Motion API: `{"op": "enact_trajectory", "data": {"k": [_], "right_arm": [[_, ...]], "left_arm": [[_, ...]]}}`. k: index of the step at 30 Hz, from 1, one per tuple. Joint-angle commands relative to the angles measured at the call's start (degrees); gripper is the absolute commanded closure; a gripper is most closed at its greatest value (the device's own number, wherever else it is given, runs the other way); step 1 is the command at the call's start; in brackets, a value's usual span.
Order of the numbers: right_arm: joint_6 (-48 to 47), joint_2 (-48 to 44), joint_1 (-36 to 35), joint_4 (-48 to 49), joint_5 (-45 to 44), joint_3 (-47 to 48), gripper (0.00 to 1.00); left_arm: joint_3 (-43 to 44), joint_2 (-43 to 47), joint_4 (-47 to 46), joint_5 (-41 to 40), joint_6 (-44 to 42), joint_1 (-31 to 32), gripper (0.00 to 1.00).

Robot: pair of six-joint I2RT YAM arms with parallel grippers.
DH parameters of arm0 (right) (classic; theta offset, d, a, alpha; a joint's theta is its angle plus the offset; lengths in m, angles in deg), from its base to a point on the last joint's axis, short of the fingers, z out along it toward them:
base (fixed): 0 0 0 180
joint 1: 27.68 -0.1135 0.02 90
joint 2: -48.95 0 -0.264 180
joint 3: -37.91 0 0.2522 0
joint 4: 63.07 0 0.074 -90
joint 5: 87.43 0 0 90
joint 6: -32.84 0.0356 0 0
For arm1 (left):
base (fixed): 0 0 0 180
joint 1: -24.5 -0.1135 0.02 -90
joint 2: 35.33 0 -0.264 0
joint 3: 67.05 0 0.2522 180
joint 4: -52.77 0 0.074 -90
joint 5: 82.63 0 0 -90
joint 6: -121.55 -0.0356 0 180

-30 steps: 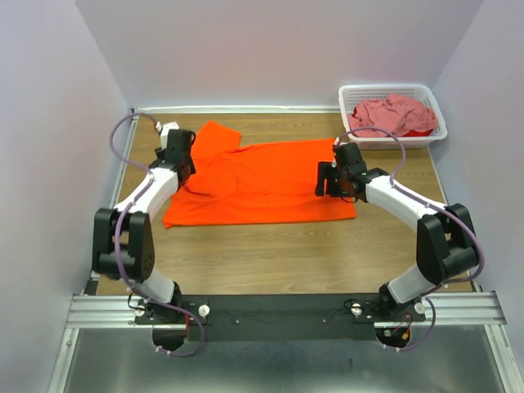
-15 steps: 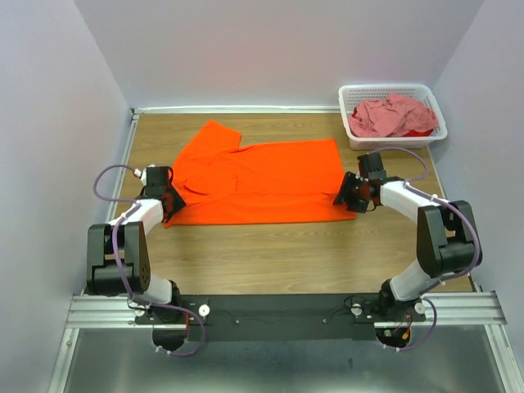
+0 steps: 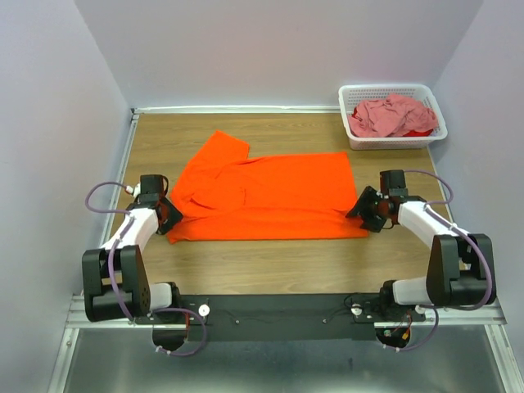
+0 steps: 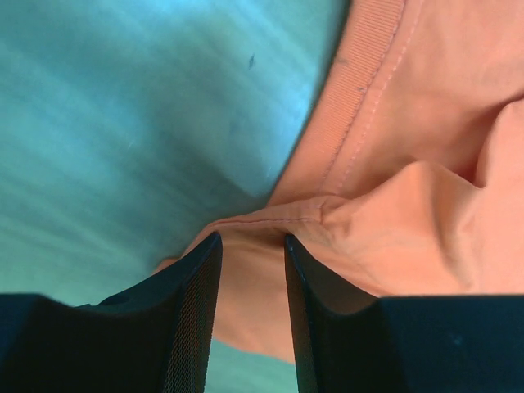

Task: Fold and stack the t-shirts
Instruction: Fold the tshirt

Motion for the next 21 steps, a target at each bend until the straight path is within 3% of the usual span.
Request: {"op": "enact_trajectory", "data": {"k": [1,5,9,16,21], "right_arm": [[-4.11,-2.0,0.62,-10.43,-4.23,0.92,0.3],[-9.39,-2.45,0.62,-11.66,-2.04,8.03,0.26],[-13.86,1.49,-0.43,-11.66,-2.81,16.46,0.26],[-19.06,12.64,-0.7,-11.14,-5.89,30.52,0.27],[-18.54,21.27,-0.78,-8.32,-5.99,39.94,0.28]], "left_arm": [[0.77,6.25,6.54,-0.56,0.46,-0.46,0.52],[5.25,8.72,5.14,-1.62,-3.06,-0.55,0.38],[12.7,5.4,-0.21,-3.29,-12.0,-0.55,0.36],[26.76,-12.24,-3.12,-2.85,-23.44,-0.02,0.35],[33.11,-21.76,-4.53,-2.67,-25.3,2.87,0.35]]}}
